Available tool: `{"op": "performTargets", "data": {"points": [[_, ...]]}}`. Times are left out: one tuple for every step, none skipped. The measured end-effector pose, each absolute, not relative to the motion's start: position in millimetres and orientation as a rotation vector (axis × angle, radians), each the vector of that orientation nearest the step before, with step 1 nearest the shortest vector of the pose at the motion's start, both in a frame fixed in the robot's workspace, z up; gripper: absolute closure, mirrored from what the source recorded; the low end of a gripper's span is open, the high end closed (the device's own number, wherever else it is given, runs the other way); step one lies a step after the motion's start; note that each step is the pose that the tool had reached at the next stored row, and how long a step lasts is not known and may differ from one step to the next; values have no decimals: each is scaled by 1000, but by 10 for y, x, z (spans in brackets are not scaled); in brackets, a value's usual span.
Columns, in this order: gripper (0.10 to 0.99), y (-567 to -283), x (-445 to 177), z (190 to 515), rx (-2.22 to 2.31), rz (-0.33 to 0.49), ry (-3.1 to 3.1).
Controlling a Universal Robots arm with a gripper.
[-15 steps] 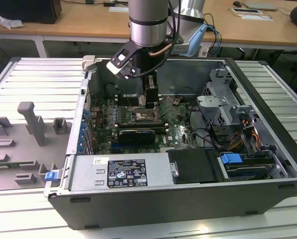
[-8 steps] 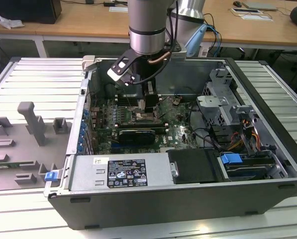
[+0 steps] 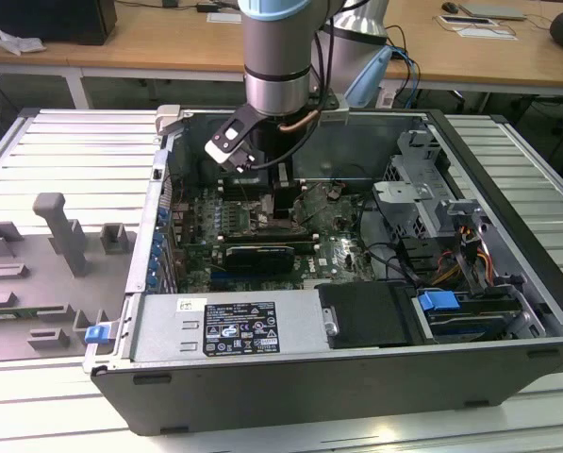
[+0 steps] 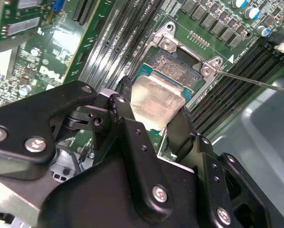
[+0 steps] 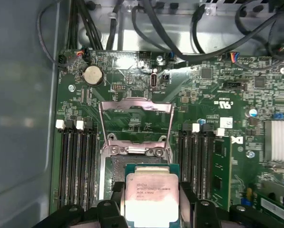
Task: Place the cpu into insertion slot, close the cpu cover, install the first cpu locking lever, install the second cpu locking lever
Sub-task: 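Place the cpu into insertion slot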
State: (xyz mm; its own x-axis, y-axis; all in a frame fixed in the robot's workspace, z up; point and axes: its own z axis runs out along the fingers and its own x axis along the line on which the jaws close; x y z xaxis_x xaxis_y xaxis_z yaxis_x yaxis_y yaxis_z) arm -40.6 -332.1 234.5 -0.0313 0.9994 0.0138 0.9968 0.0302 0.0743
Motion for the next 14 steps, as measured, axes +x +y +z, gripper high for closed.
{"op": "performTargets", "data": {"points": [[545, -3317, -406, 2326, 2157, 98, 2224], [545, -3314, -408, 2307, 2157, 98, 2224], [545, -3311, -409, 2291, 2157, 98, 2224], [545, -3305, -409, 2275, 2157, 98, 2224], [545, -3297, -409, 2267, 2157, 97, 2224], [545, -3287, -410, 2262, 2157, 97, 2224], [545, -3277, -410, 2256, 2157, 97, 2224], [545, -3270, -411, 2246, 2157, 98, 2224], [545, -3268, -411, 2236, 2157, 98, 2224], [545, -3262, -413, 2220, 2157, 98, 2224], [545, -3255, -416, 2209, 2157, 98, 2224], [545, -3251, -418, 2202, 2158, 98, 2223], [545, -3238, -421, 2183, 2163, 97, 2218], [545, -3228, -424, 2170, 2168, 97, 2213]]}}
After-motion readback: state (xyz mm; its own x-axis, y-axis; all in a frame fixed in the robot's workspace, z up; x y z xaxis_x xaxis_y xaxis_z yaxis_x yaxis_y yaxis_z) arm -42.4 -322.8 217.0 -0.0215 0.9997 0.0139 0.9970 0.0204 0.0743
